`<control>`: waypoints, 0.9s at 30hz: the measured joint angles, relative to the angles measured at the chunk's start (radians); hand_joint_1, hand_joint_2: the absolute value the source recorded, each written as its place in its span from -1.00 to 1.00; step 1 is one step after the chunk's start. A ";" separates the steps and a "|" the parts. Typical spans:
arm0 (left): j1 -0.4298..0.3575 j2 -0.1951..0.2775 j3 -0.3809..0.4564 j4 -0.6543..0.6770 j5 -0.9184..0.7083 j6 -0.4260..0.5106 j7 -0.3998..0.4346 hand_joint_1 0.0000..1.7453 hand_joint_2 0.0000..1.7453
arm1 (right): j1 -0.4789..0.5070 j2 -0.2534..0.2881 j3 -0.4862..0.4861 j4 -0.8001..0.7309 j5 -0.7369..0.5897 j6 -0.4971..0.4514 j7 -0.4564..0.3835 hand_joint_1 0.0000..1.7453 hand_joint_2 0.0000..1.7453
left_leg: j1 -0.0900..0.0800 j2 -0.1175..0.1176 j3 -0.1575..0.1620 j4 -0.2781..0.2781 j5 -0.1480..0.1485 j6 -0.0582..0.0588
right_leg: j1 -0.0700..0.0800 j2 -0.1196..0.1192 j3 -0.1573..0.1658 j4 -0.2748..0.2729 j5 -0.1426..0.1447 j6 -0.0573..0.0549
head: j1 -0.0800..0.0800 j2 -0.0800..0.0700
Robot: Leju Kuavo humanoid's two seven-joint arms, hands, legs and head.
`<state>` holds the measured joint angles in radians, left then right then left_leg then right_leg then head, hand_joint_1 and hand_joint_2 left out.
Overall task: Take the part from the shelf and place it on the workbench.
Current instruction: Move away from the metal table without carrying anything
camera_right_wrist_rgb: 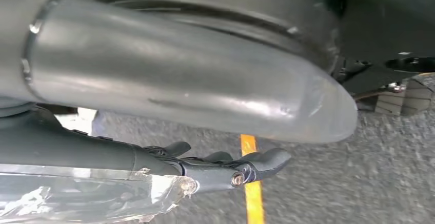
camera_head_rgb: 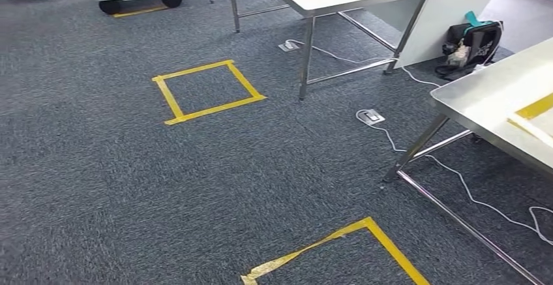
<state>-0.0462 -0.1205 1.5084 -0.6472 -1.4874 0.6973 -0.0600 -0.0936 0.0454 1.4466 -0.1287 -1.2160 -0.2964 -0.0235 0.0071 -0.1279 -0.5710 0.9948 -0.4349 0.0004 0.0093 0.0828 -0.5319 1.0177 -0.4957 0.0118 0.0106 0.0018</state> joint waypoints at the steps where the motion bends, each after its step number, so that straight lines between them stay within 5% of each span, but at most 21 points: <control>1: 0.002 -0.001 0.000 0.000 0.000 0.000 0.000 -1.00 -1.00 | -0.001 0.000 0.001 0.000 0.000 0.000 0.000 -1.00 -1.00 | 0.001 -0.011 -0.003 -0.001 0.003 -0.006 | 0.002 -0.007 0.003 -0.004 0.000 0.001 | 0.000 0.000; 3: 0.007 -0.003 0.000 0.001 0.000 0.000 0.000 -1.00 -1.00 | -0.003 0.000 0.004 0.000 0.000 0.000 0.002 -1.00 -1.00 | 0.003 -0.016 -0.010 -0.001 0.005 -0.017 | 0.002 -0.031 0.009 -0.013 0.008 -0.005 | 0.000 0.000; 5: 0.007 -0.004 0.001 0.001 0.000 0.001 0.000 -1.00 -1.00 | -0.004 0.000 0.006 0.001 0.000 -0.001 0.002 -1.00 -1.00 | -0.001 0.036 -0.036 0.050 -0.033 -0.025 | -0.001 -0.059 0.012 -0.027 0.017 -0.015 | -0.004 0.000; 7: 0.002 -0.007 0.001 0.002 0.000 0.002 0.001 -1.00 -1.00 | -0.001 0.000 0.007 0.001 0.000 -0.002 0.002 -1.00 -1.00 | -0.003 0.097 -0.092 0.169 -0.098 -0.032 | 0.000 -0.090 0.013 -0.031 0.019 -0.020 | -0.007 0.000; 9: 0.000 -0.009 0.001 0.003 0.000 0.002 0.001 -1.00 -1.00 | 0.002 0.000 0.007 0.001 0.000 -0.001 0.002 -1.00 -1.00 | 0.000 0.112 -0.133 0.254 -0.123 -0.039 | 0.000 -0.121 0.012 -0.030 0.017 -0.021 | -0.007 0.000; 11: 0.001 -0.008 0.001 0.004 0.000 0.002 0.001 -1.00 -1.00 | 0.001 0.000 0.007 0.001 0.000 -0.001 0.003 -1.00 -1.00 | 0.005 0.123 -0.109 0.212 -0.079 -0.046 | -0.001 -0.149 0.013 -0.030 0.015 -0.018 | -0.007 0.000; 13: -0.001 -0.008 0.001 0.004 0.000 0.002 0.002 -1.00 -1.00 | 0.001 0.000 0.008 0.002 0.000 -0.001 0.003 -1.00 -1.00 | 0.007 0.173 -0.041 0.087 -0.021 -0.055 | 0.001 -0.175 0.013 -0.024 0.007 -0.008 | -0.009 0.000; 16: -0.011 -0.009 0.001 0.006 0.000 0.002 0.002 -1.00 -1.00 | 0.001 -0.002 0.008 0.002 -0.001 -0.001 0.003 -1.00 -1.00 | 0.005 0.218 0.002 0.002 -0.006 -0.044 | 0.010 -0.196 0.006 -0.011 -0.008 0.005 | -0.012 0.000; 22: -0.005 -0.010 0.001 0.006 0.000 0.003 0.002 -1.00 -1.00 | -0.003 -0.002 0.008 0.002 -0.001 -0.001 0.003 -1.00 -1.00 | 0.004 0.189 -0.001 0.004 -0.008 -0.022 | 0.008 -0.212 0.016 -0.013 -0.017 0.011 | -0.003 0.000; 26: -0.005 -0.011 0.001 0.007 0.000 0.004 0.003 -1.00 -1.00 | -0.002 -0.001 0.011 0.002 -0.004 -0.001 0.003 -1.00 -1.00 | 0.001 0.098 -0.007 0.002 0.000 0.008 | -0.001 -0.089 -0.114 0.277 -0.162 0.022 | 0.006 0.000; 27: -0.004 -0.012 0.001 0.007 0.000 0.004 0.003 -1.00 -1.00 | -0.001 -0.001 0.012 0.002 -0.004 -0.001 0.003 -1.00 -1.00 | -0.001 0.082 -0.007 0.002 0.001 0.009 | 0.000 -0.086 -0.122 0.282 -0.149 0.018 | 0.007 0.000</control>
<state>-0.0506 -0.1323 1.5096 -0.6398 -1.4870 0.7012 -0.0572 -0.0942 0.0442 1.4581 -0.1263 -1.2200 -0.2976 -0.0209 0.0063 -0.0460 -0.5778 0.9964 -0.4341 0.0092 0.0090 -0.0030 -0.6536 1.2994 -0.6451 0.0293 0.0172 0.0019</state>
